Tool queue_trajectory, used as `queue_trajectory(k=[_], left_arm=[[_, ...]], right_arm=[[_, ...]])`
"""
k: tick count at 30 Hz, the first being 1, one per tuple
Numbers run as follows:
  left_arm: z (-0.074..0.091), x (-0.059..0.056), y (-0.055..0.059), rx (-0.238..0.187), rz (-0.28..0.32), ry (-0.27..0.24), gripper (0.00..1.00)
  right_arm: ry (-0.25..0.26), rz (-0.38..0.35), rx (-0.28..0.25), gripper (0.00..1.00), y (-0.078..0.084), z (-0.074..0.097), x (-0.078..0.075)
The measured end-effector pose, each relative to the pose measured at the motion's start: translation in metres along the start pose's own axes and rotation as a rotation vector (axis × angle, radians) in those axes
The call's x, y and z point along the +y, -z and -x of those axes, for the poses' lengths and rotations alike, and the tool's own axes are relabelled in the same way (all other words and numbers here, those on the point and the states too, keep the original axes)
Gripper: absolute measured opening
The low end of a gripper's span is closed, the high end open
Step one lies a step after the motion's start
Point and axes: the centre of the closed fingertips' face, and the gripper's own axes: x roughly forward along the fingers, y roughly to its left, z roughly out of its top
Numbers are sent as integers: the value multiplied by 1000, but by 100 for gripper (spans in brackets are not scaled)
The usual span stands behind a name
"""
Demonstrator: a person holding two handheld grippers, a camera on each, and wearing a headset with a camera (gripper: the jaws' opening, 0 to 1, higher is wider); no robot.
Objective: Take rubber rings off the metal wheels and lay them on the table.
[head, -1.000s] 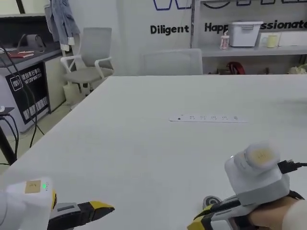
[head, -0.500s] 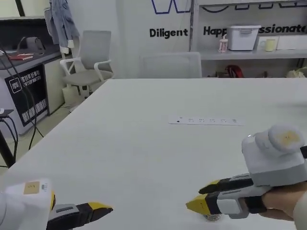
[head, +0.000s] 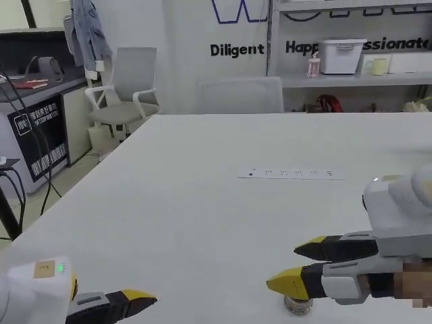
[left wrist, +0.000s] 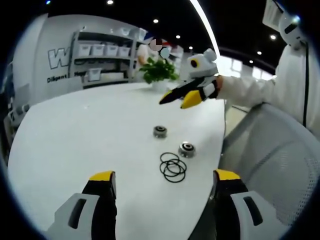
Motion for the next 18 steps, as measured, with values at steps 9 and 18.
queue_trajectory(k=[9,18], left_arm=[[0,0,0,1,4,-3,81],[0,1,0,0,9,-9,81]], right_arm=[[-5,24,-20,74,2,13,11],[26,-9,-118,81,0,39,6]])
